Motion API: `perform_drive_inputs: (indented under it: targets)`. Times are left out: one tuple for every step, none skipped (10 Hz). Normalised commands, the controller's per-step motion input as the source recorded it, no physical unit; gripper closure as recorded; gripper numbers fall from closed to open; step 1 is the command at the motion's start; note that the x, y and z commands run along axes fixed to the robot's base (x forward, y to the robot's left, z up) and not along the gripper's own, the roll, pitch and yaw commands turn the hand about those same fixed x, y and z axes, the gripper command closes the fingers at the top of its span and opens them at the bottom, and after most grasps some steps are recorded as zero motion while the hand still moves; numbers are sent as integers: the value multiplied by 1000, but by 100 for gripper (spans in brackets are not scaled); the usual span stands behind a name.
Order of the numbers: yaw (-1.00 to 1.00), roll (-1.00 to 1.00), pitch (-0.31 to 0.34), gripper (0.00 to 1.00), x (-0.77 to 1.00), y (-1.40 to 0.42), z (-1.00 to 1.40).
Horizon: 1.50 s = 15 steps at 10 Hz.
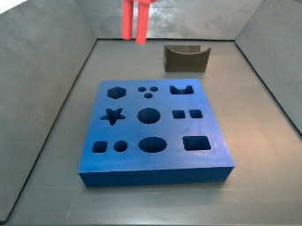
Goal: Pick up the 3 prong object. Move up. Place the 3 prong object on the fixture. Regrasp the 3 prong object. Move to above the board. Insert the 3 prong object.
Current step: Insert the 3 prong object.
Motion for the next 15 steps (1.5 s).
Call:
perform_drive_inputs:
  targets:
    - [-503, 0, 0, 100, 0, 54, -531]
    - [-540, 9, 0, 100, 14, 60, -537]
    - [-554, 0, 0, 100, 31, 63, -549]
    - [-520, 34, 0, 100, 31, 69, -603]
    - [-506, 46, 0, 100, 57, 54, -629]
    - [-546, 3, 0, 100, 57, 51, -600]
    - [-651, 0, 0, 100, 149, 69, -520]
    - [-651, 0, -89, 100, 220, 103, -429]
    - [-591, 0, -109, 100, 160, 111, -383]
    - [-363, 0, -77, 100, 114, 129, -209]
    - [0, 0, -46, 100, -6, 0, 0]
    - [0, -37, -69, 100, 29, 0, -157]
    - [34, -183, -249, 100, 140, 0, -349]
    - [46, -151, -243, 100, 100, 0, -400]
    - [9, -91, -74, 100, 0, 0, -126]
